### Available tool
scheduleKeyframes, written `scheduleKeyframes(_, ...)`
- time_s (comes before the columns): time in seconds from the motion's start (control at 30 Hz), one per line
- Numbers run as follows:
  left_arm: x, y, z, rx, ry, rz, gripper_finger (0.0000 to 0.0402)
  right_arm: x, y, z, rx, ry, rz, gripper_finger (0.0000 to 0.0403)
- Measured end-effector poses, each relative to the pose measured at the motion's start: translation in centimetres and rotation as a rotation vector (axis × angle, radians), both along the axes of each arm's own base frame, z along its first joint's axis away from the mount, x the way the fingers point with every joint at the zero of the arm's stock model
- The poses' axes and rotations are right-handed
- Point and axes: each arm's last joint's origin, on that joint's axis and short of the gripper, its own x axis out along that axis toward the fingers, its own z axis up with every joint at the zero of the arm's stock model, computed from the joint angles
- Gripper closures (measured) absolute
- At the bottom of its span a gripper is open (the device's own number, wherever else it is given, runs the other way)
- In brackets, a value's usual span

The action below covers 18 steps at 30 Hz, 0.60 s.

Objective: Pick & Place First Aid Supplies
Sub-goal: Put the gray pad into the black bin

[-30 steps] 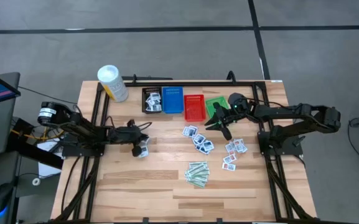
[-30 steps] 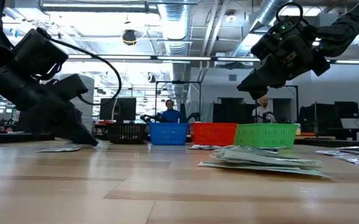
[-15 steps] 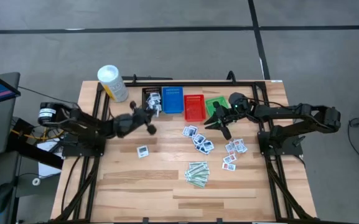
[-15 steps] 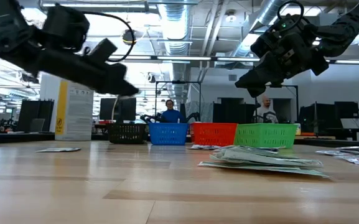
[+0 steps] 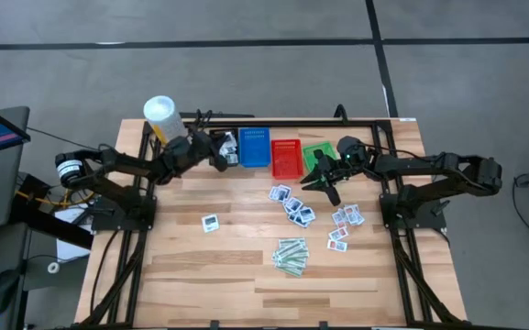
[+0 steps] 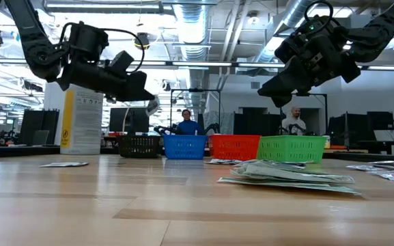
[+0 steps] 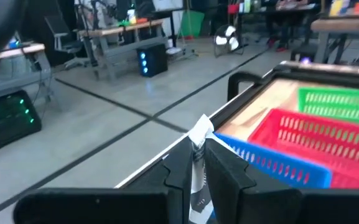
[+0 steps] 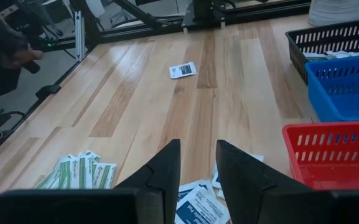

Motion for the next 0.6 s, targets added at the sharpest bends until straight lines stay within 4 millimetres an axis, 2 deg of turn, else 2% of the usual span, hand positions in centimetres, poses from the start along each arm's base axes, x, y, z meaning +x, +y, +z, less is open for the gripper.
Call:
scheduleKeyframes(0.33,0.0,0.1,-0.8,-0.032,0.057,0.005,0.0353,0.0,0.0,0.0,-0.002,-0.004,0.0,0.0305)
scheduleKeyframes(0.6,0.3,0.3,-2.6,-0.089,0.108,0.012,0.0281,0.0,0.0,0.1,0.045,0.006,-0.018,0.0305)
